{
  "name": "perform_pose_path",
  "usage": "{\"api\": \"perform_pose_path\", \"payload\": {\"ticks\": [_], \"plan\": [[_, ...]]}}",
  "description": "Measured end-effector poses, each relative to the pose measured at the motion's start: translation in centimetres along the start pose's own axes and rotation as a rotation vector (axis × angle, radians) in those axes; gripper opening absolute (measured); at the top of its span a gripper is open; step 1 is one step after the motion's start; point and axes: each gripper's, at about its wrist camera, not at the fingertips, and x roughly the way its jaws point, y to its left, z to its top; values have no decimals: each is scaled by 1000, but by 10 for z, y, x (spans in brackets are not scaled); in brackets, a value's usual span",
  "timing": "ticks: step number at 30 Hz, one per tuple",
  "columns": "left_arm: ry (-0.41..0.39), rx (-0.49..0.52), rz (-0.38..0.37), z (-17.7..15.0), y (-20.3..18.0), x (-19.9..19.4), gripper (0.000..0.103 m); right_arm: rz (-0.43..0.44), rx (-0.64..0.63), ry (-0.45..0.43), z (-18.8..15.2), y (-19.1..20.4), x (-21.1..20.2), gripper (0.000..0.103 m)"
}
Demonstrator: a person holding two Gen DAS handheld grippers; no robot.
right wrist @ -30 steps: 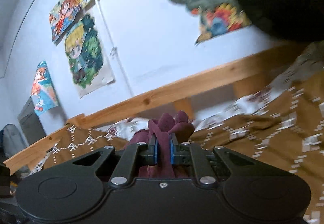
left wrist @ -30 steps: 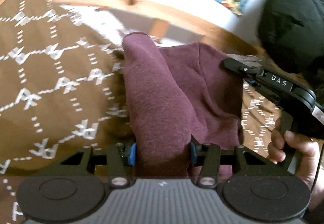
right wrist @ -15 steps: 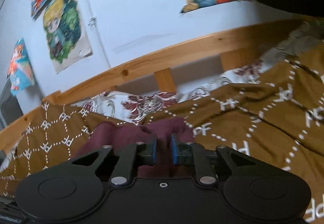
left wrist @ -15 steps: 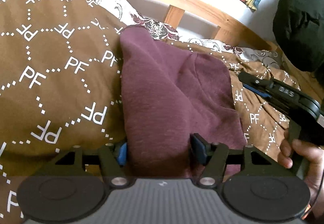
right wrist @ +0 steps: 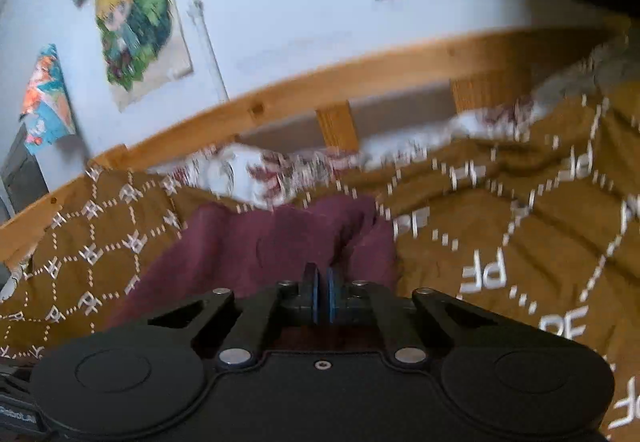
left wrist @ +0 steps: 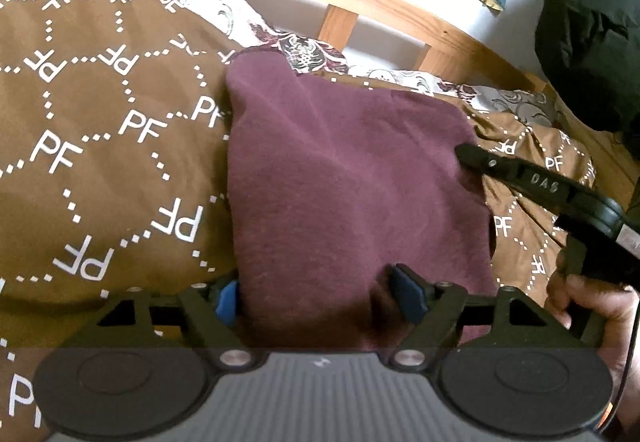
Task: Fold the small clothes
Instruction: 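Release the shirt and lift both tools away from the bundle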
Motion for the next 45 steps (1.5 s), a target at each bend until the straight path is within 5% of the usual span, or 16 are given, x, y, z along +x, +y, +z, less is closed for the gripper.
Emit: {"api": "perform_pose_path", "payload": {"ticks": [14,20,28,34,45], "plan": [[44,4,7,-3,-6,0,96,-69,109,75,-12,-23,8,13],[9,3,62,-3,-16,-20,102,-75,123,62,-8,-26,-22,34],[-79,82,111,-9,-39,-66,102,-63,61,-25,-6,-7,-103,82],[-146,147,144,-24,-52,-99,102,-51,11,-108,-12,17,-165,102],[-238,187,182,-57,-51,-147,102,-53,-87,-183,-41,44,-234,102]]}}
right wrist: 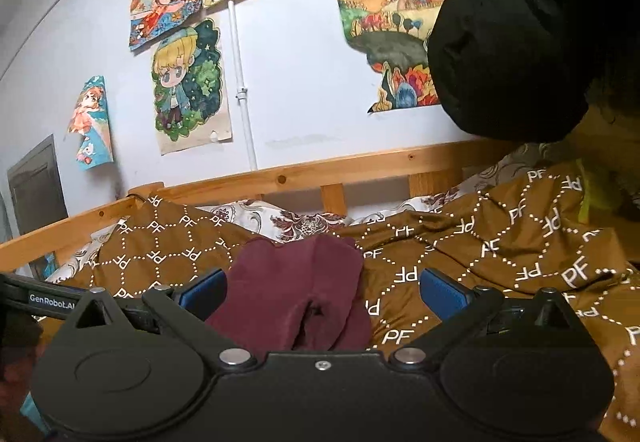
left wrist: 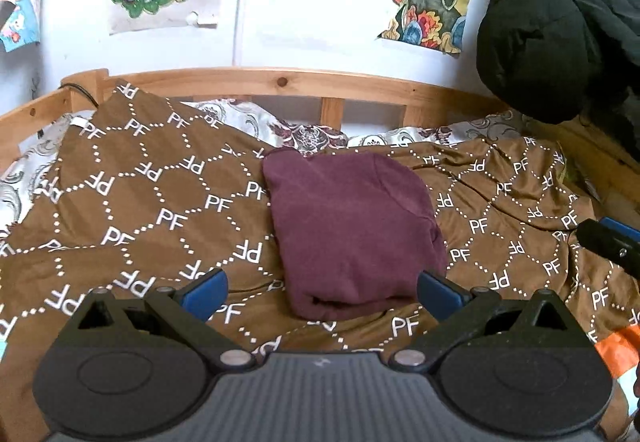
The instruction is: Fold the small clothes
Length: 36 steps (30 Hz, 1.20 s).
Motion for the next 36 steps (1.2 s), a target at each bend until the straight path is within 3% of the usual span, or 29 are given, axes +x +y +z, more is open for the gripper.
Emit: {"api": "perform_pose_path", "payload": {"ticks": [13,36], "plan": [[25,31,29,-29,2,-10,102,-30,-13,48,-22,7,-13,102],[52,26,24,-33,2,-4,102,-44,-5,76,-26,3,-9,102]]}}
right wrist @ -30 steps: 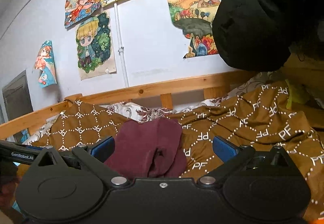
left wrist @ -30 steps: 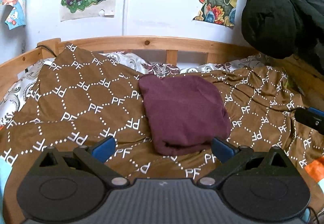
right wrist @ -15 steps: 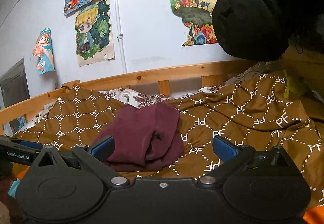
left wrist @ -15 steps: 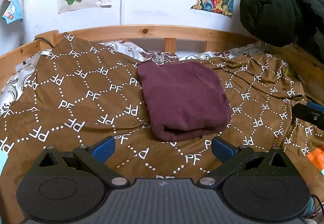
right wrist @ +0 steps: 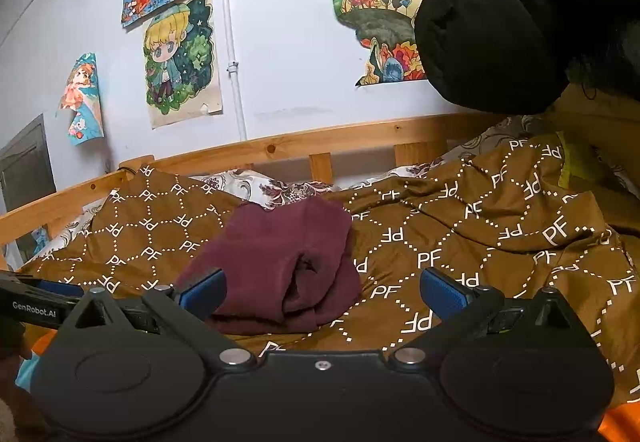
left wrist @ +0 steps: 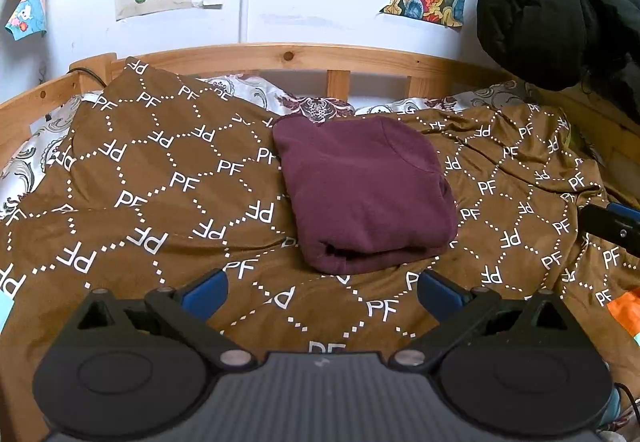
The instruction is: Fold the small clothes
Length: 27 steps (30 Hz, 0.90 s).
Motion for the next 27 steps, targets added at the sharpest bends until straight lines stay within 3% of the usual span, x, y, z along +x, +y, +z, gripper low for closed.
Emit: {"api": "perform_pose_path", "payload": {"ticks": [27], "plan": [[6,2,0,0,-2,0,102,-3,1,3,0,-1,0,102]]}}
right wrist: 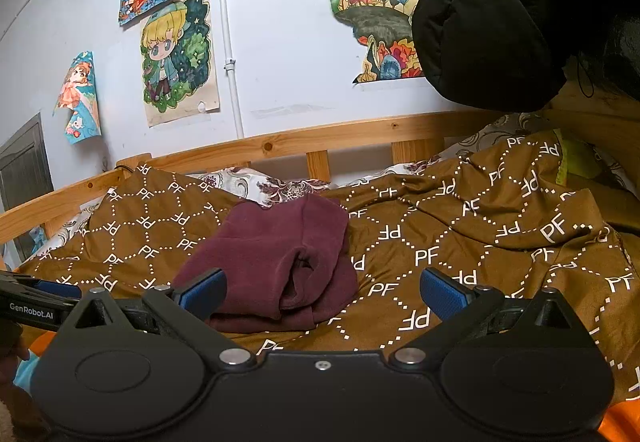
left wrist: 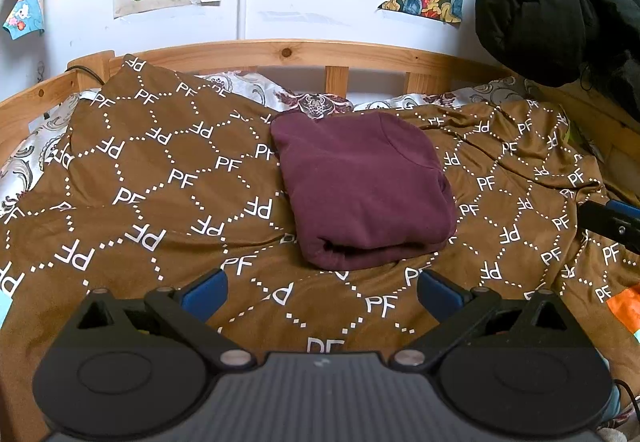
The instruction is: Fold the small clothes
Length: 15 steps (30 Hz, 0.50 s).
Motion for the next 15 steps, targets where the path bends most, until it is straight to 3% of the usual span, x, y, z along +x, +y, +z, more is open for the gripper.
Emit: {"api": "perform_pose_path", "payload": {"ticks": [15], "plan": [[2,4,-2,-1,0,1,102,1,-1,1,0,0,0,102]]}}
